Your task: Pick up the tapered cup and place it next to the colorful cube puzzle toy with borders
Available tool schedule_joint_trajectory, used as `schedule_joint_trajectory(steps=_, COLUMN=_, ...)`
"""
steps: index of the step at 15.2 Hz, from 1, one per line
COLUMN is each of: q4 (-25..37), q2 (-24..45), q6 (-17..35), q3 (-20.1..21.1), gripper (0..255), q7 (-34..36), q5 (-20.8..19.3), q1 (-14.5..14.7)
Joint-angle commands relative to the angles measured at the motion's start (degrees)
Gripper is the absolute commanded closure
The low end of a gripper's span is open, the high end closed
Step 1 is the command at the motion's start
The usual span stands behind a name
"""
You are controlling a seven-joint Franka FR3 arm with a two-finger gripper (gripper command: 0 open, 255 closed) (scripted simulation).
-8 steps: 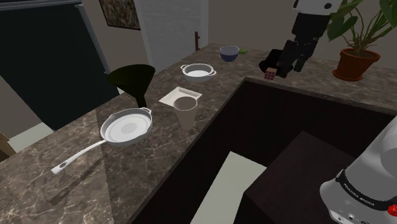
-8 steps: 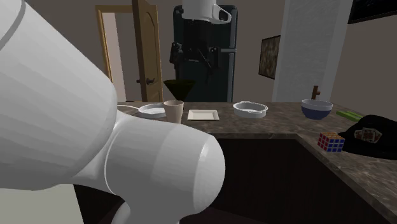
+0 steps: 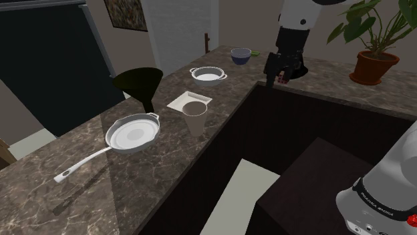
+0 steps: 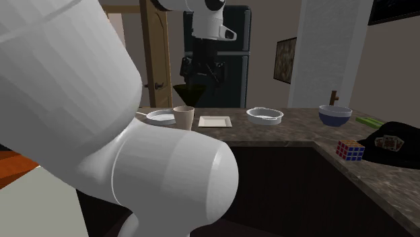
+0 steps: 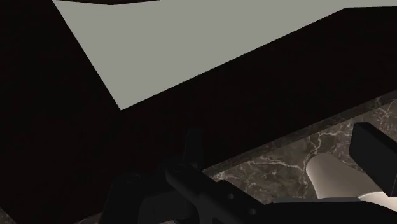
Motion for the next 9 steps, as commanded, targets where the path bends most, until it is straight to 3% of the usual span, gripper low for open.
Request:
schedule_joint_trajectory(steps=1, q4=2.08, q2=4.68, q6=2.64, q3=1.10, gripper=0, q7=0.85, q5=0.53, q1=0.39)
schedule_joint_trajectory(steps=9, q4=12.13, q2=22.44, q6=10.27, q3=4.56, gripper=0, q7=4.21, q5=0.65, q1=1.58)
